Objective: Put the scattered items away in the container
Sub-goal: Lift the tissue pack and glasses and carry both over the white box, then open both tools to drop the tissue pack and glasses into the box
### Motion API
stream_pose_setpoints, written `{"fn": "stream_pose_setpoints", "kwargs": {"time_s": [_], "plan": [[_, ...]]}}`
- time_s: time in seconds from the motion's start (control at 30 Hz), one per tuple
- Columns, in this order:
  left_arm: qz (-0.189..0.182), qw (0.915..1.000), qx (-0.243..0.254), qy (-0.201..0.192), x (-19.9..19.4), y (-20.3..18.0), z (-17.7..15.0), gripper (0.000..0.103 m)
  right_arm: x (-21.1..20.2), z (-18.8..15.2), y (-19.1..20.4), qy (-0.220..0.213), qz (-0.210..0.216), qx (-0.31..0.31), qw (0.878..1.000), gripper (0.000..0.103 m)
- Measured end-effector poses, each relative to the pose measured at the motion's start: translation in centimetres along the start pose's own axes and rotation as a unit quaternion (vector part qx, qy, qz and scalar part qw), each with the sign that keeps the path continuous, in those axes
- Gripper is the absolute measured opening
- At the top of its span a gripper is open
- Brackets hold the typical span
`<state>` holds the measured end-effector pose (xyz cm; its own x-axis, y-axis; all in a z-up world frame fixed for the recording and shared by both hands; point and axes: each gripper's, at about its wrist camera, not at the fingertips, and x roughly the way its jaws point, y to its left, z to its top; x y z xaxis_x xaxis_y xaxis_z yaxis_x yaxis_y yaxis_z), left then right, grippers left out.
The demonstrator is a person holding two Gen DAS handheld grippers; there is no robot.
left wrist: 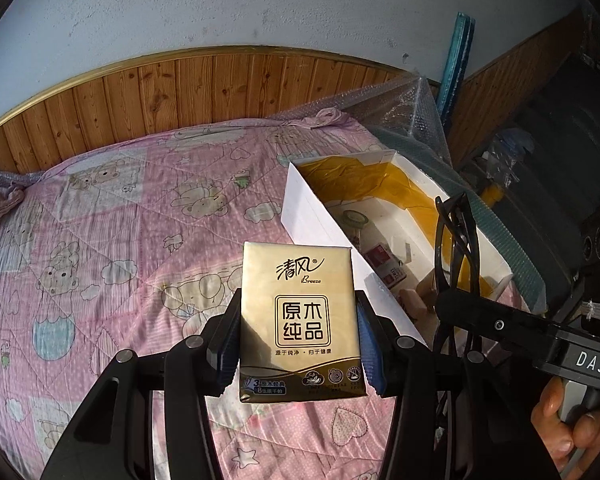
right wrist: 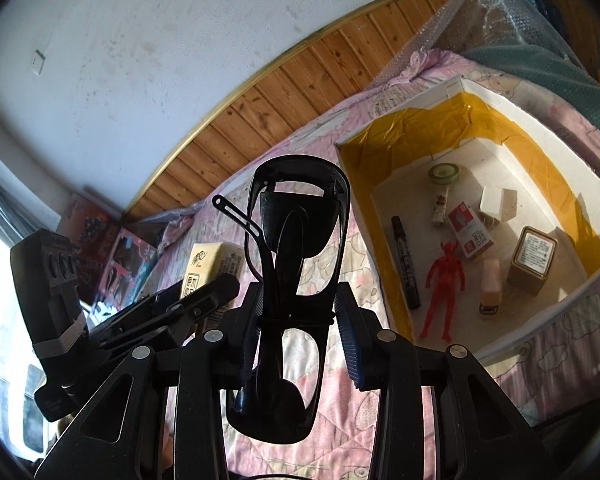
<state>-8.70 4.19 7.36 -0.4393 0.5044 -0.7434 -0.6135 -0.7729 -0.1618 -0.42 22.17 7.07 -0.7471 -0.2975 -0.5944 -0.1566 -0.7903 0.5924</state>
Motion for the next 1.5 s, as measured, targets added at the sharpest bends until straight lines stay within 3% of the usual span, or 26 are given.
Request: {"fn": "stream_pose_setpoints", "kwargs": {"time_s": [0.87,1.23,1.5], "plan": [[-0.049,0.9976,0.048,-0.007,4.3,-7.0,5.0,0.052,-4.9,5.8,-5.4,-0.046,-0.066,-0.020,0.997,0.038],[-0.061,0.9975,0.034,-0.008,7.7,-8.3,8.3,0.052,-3.6,9.4,-7.2,-0.020,-0.119,-0.082,0.989,0.038],[-0.058,0.9982,0.010,0.015,11.3,-8.5,9.5,0.052,-0.1,12.2,-7.9,0.022,-0.162,-0.148,0.975,0.038]]}}
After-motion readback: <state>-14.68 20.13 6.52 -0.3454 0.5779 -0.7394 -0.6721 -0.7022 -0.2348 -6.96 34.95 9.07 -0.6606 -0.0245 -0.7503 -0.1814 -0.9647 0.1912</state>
